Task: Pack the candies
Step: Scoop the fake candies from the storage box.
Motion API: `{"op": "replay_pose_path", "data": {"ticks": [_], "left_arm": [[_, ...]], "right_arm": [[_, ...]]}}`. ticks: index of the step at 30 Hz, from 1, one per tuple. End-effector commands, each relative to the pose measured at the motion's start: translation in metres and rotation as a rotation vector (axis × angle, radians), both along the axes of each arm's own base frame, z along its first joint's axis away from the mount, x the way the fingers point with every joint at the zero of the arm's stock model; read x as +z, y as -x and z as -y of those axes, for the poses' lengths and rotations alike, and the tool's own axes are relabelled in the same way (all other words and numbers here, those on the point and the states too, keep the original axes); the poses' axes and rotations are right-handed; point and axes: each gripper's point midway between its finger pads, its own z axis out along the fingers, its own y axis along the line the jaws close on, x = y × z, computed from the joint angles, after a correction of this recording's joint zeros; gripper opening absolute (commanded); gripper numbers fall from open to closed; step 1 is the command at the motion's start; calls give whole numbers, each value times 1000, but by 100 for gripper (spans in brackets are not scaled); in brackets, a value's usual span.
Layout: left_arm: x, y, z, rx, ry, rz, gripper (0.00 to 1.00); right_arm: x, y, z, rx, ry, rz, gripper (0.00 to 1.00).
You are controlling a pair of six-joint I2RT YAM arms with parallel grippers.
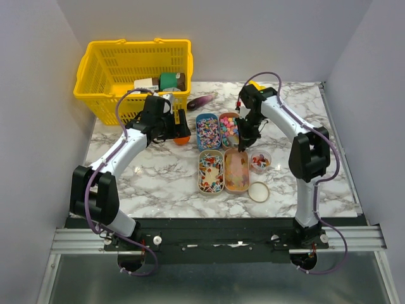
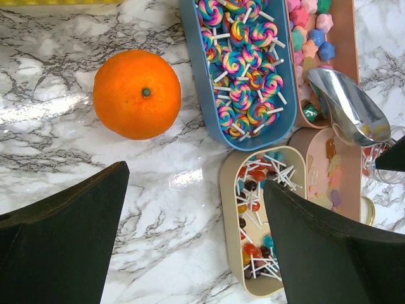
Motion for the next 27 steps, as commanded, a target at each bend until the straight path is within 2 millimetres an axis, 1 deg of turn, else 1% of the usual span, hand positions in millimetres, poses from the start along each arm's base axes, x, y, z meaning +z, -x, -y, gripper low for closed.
{"op": "replay_pose_path", "data": {"ticks": [1,7,12,13,18,27], "left_arm": [[-5,1,-11,22,-37,-4,99],[-6,2,-14,30,-45,-6,99],[-9,3,-16,33,-49,-11,99],[-9,3,-16,32,-50,-10,99],[-11,3,-18,39,-53,-16,99],[-12,1,-20,44,-55,-19,99]], "right_arm": [[-4,-10,-15,27,-66,-24,1],[-15,-31,-25,12,-112,-36,1],[-22,-46,-22,-30,-102,-26,1],[-26,-50,-21,-38,-93,-27,1],[-38,-59,-20,-92,-75,-33,1],[-62,-69,-13,-170,-19,-34,1]]}}
